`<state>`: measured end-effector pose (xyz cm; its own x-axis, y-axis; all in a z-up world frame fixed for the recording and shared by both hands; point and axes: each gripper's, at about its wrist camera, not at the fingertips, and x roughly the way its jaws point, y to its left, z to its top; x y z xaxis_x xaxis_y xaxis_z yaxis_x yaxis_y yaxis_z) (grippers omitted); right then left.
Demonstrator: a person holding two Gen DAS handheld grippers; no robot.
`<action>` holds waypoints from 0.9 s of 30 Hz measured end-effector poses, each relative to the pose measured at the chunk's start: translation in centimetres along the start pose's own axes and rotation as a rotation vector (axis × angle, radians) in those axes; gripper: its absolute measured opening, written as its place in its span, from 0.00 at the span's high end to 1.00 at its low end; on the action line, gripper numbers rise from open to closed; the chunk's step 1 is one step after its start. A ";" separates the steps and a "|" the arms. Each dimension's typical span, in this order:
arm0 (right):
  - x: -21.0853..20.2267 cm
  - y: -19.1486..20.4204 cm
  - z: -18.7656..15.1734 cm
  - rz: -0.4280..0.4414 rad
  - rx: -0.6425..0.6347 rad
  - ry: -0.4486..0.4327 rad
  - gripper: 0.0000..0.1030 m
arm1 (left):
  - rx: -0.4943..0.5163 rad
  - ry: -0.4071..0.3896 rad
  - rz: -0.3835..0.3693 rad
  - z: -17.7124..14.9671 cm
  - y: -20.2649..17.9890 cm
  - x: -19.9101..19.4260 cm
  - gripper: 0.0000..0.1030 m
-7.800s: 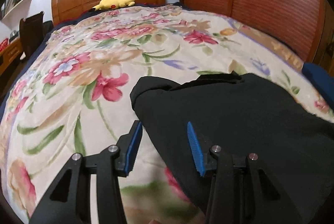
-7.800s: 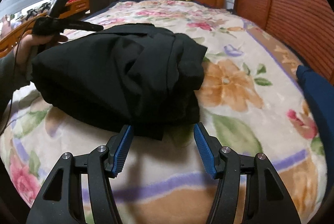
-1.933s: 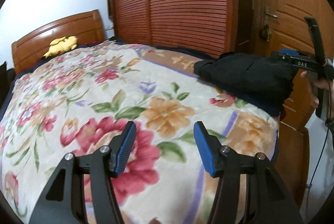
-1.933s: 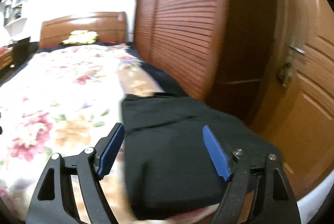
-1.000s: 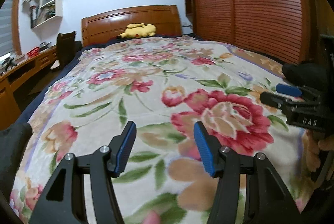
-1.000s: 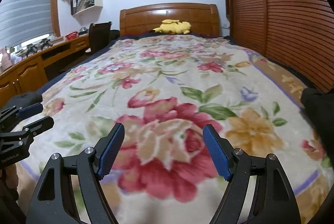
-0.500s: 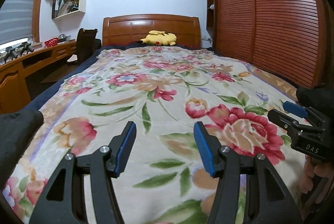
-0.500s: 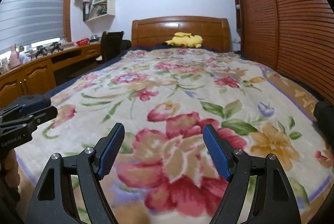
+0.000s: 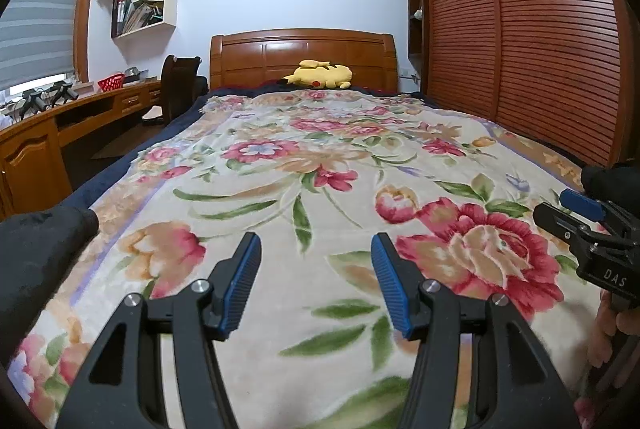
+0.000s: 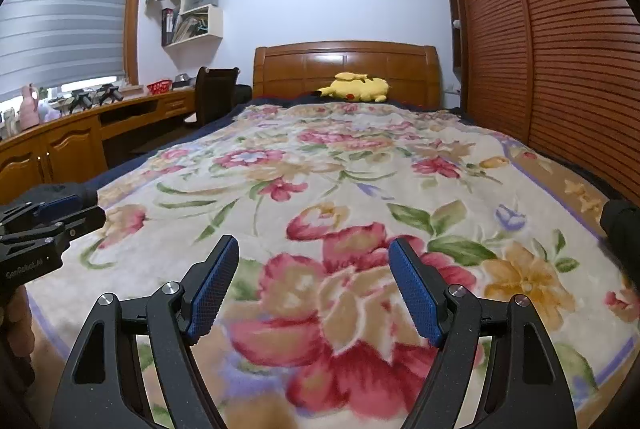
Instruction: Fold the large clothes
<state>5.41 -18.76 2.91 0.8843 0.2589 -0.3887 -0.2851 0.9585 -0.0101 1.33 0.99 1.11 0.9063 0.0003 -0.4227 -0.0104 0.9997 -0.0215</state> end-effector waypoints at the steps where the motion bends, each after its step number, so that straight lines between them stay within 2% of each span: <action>1: 0.0 0.0 0.0 0.002 0.001 0.000 0.23 | -0.003 0.000 0.000 0.0 0.0 0.0 0.45; 27: -0.1 0.1 0.0 -0.001 -0.001 -0.006 0.23 | 0.002 -0.005 0.009 -0.3 0.0 0.0 0.45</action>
<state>5.32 -18.73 2.91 0.8869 0.2583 -0.3829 -0.2840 0.9588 -0.0111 1.23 0.96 0.84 0.9083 0.0094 -0.4182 -0.0178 0.9997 -0.0162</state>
